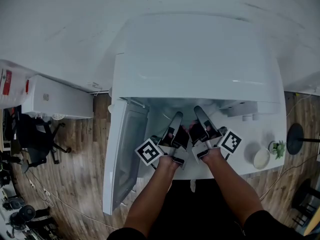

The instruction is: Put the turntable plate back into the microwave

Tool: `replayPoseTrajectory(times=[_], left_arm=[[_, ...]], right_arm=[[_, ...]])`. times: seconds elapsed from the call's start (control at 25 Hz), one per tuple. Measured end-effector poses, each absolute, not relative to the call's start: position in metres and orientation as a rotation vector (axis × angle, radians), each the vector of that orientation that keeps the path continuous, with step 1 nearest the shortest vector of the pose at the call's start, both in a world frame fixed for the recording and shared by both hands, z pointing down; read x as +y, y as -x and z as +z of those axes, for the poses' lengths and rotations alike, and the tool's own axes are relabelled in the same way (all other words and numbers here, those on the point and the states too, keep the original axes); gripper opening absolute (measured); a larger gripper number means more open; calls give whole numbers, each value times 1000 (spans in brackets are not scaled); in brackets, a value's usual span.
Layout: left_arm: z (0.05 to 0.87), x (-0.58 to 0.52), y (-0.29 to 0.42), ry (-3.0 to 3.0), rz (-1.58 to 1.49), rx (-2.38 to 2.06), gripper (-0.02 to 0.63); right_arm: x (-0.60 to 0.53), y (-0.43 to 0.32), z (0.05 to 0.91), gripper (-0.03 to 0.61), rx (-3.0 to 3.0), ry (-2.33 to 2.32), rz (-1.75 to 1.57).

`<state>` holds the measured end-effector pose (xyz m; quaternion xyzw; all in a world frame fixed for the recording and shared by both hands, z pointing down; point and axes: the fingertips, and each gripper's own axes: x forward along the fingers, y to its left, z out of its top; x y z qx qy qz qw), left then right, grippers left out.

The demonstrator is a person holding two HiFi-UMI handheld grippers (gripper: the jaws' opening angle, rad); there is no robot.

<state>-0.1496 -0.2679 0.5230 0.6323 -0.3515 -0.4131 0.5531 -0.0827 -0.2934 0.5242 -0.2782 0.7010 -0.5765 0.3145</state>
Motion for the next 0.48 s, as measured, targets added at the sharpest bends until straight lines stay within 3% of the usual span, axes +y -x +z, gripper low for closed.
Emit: replayPoseTrajectory(times=[0.12,0.48], left_arm=[[522,-277,152,-1481,-1017,-818,75],[532,-305,153,-1435,-1063,-817,83]], right_arm=[[-298,85,528,87,1889,771,-1536],[-313,81,537,84,1851,775,-1592]])
